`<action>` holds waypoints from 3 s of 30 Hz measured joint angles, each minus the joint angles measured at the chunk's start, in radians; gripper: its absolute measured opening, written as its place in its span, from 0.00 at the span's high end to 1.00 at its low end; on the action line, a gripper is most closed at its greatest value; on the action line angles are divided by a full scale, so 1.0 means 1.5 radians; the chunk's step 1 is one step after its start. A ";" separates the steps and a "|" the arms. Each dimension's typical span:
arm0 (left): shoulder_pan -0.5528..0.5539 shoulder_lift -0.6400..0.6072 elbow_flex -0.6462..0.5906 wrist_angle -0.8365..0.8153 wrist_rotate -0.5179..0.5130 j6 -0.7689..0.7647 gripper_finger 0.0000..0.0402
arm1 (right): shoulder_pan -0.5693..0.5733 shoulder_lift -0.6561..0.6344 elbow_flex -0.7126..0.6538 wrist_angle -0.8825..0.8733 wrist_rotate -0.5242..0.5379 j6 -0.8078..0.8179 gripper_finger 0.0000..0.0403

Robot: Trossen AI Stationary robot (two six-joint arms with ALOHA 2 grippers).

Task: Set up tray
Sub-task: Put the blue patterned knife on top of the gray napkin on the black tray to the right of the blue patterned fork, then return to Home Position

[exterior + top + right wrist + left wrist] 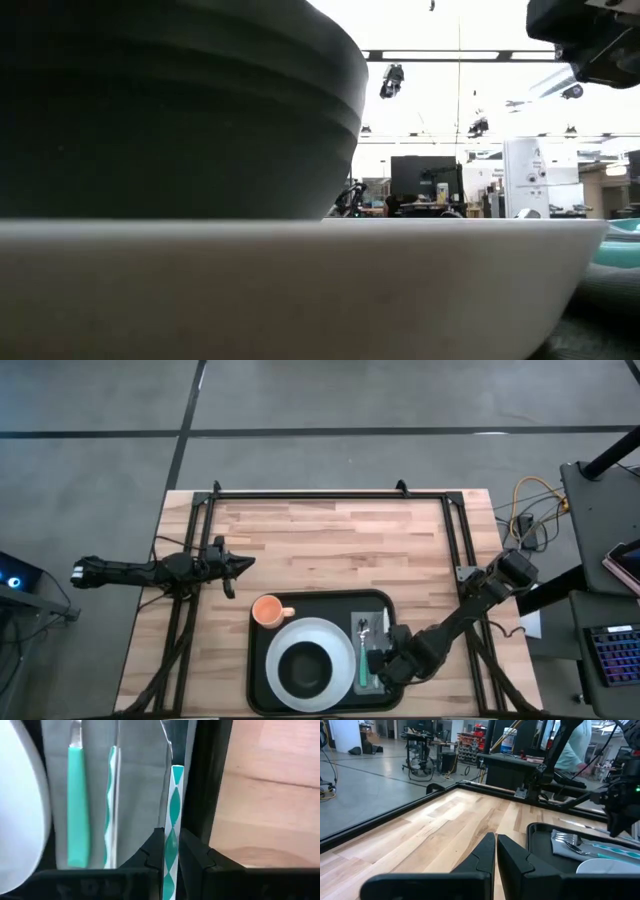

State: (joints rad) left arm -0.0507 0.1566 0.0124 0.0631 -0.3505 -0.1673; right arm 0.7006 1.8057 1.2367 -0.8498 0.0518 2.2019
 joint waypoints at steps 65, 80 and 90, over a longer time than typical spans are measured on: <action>0.000 0.000 0.000 0.001 0.000 0.000 1.00 | -0.043 -0.025 -0.096 0.174 -0.017 0.029 0.93; 0.000 0.000 0.000 0.001 0.000 0.000 1.00 | -0.043 0.004 -0.095 0.207 -0.016 0.028 0.91; 0.000 0.000 0.000 0.001 0.000 0.000 1.00 | -0.041 -0.020 -0.055 0.151 0.047 -0.041 0.61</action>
State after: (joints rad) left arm -0.0508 0.1566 0.0124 0.0643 -0.3507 -0.1673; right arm 0.6386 1.7760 1.1539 -0.6236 0.1225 2.1402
